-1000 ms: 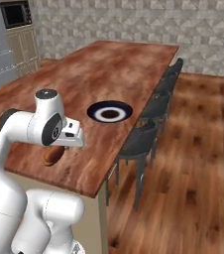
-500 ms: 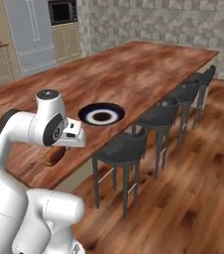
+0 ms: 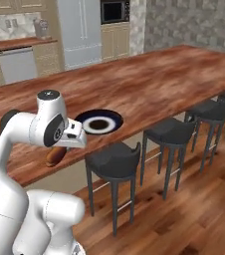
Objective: Move the hot dog bun to the plate on the dining table and place the condiment next to that plate. Then navigate to the fridge and take the sausage and place it on the plate as well.
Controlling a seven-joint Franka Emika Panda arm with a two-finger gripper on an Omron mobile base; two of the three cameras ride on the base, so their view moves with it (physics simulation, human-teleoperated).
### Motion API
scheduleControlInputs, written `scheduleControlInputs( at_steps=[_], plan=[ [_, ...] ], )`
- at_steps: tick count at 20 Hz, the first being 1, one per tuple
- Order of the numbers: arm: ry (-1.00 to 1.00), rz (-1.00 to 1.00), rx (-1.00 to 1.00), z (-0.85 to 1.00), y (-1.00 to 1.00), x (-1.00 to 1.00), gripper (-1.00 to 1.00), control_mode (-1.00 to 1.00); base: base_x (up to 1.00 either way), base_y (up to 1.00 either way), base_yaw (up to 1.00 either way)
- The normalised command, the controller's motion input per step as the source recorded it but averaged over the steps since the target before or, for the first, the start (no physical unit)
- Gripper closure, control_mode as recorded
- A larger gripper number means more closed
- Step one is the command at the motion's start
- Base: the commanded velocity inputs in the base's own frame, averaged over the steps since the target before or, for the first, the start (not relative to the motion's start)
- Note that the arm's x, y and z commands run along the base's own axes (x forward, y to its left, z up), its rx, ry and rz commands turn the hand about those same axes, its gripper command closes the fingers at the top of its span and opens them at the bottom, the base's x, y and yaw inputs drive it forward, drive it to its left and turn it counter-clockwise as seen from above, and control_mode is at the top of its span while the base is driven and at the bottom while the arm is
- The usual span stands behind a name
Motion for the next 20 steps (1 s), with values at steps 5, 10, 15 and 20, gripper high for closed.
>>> scheduleControlInputs(
  at_steps=[5, 10, 15, 20],
  plan=[
    [0.00, 0.00, 0.00, 0.00, 0.00, 0.00, 1.00, 1.00, 0.32, -0.60, 0.57],
    [0.00, 0.00, 0.00, 0.00, 0.00, 0.00, 1.00, 1.00, 0.34, -0.67, 0.60],
    [0.00, 0.00, 0.00, 0.00, 0.00, 0.00, 1.00, 1.00, 0.20, -0.79, 0.61],
    [0.00, 0.00, 0.00, 0.00, 0.00, 0.00, 1.00, 1.00, 0.26, -0.76, 0.59]
  ],
)
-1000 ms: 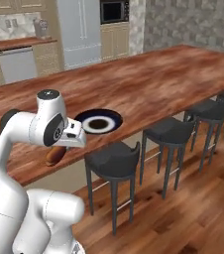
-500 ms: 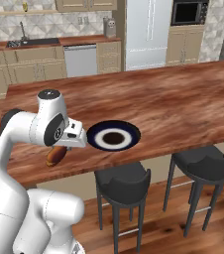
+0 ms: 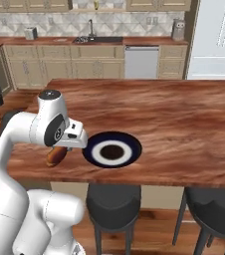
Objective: Move the hot dog bun to the plate on the dining table and place the condiment next to that plate. Then navigate to the fridge and take the sausage and place it on the plate as well.
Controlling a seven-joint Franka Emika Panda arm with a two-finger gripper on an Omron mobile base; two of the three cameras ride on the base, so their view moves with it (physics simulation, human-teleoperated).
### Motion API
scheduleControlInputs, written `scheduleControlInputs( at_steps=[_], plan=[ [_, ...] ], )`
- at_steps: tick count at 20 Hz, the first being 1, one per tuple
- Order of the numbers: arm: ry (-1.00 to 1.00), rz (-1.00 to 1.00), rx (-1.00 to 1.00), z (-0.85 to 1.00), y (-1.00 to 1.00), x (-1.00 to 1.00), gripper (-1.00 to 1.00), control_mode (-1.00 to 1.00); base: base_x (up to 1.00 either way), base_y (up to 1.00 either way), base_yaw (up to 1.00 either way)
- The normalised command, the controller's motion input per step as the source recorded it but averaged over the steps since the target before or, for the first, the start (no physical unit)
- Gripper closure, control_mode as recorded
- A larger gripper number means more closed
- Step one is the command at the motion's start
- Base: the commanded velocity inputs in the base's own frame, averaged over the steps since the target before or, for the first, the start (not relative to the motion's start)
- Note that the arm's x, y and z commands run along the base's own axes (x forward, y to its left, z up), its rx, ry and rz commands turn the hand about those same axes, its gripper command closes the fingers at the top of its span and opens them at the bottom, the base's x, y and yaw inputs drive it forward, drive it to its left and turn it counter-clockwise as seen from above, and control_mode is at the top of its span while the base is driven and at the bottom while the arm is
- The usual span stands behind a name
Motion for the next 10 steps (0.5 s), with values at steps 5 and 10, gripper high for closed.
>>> scheduleControlInputs(
  at_steps=[5, 10],
  plan=[
    [0.00, 0.00, 0.00, 0.00, 0.00, 0.00, 1.00, 1.00, 0.37, -0.52, 0.38],
    [0.00, 0.10, 0.00, -0.28, -0.24, 0.74, 1.00, -1.00, 0.00, 0.00, 0.00]
  ],
)
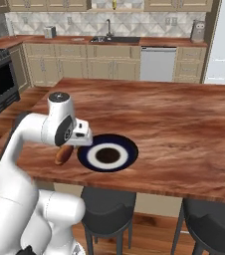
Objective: Move the hot dog bun to the plate on the dining table and place the condiment next to that plate. Then navigate to the fridge and take the sausage and place it on the plate as well.
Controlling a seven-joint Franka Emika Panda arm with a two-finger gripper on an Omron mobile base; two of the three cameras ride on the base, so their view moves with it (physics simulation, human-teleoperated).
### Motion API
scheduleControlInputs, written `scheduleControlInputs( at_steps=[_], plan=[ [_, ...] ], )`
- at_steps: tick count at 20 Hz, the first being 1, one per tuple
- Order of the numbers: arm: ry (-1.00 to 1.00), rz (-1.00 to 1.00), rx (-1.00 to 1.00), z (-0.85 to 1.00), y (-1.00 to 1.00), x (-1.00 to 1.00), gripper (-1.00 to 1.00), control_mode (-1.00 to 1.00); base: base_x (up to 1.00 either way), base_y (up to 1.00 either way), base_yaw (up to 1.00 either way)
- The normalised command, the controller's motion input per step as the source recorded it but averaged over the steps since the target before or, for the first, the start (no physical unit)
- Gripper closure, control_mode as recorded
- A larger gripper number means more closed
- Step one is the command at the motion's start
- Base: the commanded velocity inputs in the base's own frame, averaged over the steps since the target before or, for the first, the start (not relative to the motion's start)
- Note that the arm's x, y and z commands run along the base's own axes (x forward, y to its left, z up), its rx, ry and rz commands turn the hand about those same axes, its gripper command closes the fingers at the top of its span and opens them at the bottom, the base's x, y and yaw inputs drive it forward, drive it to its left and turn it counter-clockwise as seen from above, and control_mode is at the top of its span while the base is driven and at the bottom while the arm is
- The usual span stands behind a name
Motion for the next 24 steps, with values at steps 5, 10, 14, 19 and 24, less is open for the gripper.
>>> scheduleControlInputs(
  at_steps=[5, 10, 14, 19, 24],
  plan=[
    [0.00, 0.00, 0.00, -0.37, 0.00, 0.99, 1.00, -1.00, 0.00, 0.00, 0.00],
    [0.00, 0.00, 0.00, -0.46, 0.00, 0.99, 1.00, -1.00, 0.00, 0.00, 0.00],
    [0.00, 0.00, 0.00, -0.46, 0.00, 0.89, 1.00, -1.00, 0.00, 0.00, 0.00],
    [0.00, 0.00, 0.00, -0.31, 0.00, 0.69, 1.00, -1.00, 0.00, 0.00, 0.00],
    [0.00, 0.00, 0.00, -0.29, -0.08, 0.37, 1.00, -1.00, 0.00, 0.00, 0.00]
  ],
)
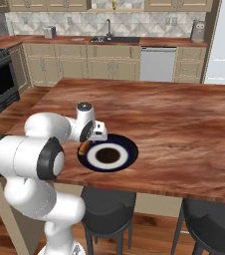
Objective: Move the hot dog bun to the plate on the dining table and place the condiment next to that plate. Then navigate to the fridge and take the sausage and place it on the plate as well.
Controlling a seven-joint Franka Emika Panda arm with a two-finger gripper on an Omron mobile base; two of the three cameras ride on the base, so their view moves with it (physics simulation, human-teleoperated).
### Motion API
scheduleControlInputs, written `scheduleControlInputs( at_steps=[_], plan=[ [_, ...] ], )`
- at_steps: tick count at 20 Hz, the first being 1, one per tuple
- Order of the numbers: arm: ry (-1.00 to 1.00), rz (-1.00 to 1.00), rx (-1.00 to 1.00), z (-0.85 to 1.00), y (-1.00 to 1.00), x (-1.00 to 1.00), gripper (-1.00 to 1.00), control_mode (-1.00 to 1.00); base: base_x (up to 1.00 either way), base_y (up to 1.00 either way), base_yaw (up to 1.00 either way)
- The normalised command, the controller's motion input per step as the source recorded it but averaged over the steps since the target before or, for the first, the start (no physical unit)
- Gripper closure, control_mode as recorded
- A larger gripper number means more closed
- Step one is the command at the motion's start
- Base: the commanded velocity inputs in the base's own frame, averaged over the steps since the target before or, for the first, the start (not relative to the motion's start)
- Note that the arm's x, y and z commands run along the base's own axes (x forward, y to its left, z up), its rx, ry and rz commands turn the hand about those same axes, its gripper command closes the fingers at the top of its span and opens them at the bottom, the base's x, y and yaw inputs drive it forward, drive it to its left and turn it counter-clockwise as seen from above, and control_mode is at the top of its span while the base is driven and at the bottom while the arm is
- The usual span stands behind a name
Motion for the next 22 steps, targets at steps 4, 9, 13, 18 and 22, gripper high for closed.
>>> scheduleControlInputs(
  at_steps=[4, 9, 13, 18, 22],
  plan=[
    [0.00, 0.00, 0.00, -0.42, -0.05, 0.16, 1.00, -1.00, 0.00, 0.00, 0.00],
    [0.00, 0.01, 0.00, -0.41, -0.13, 0.21, 1.00, -1.00, 0.00, 0.00, 0.00],
    [0.00, 0.01, 0.00, -0.32, -0.09, 0.33, 1.00, -1.00, 0.00, 0.00, 0.00],
    [-0.01, 0.01, 0.00, -0.13, -0.04, 0.23, -1.00, -1.00, 0.00, 0.00, 0.00],
    [-0.06, 0.00, 0.00, 0.00, -0.24, -0.09, -1.00, -1.00, 0.00, 0.00, 0.00]
  ],
)
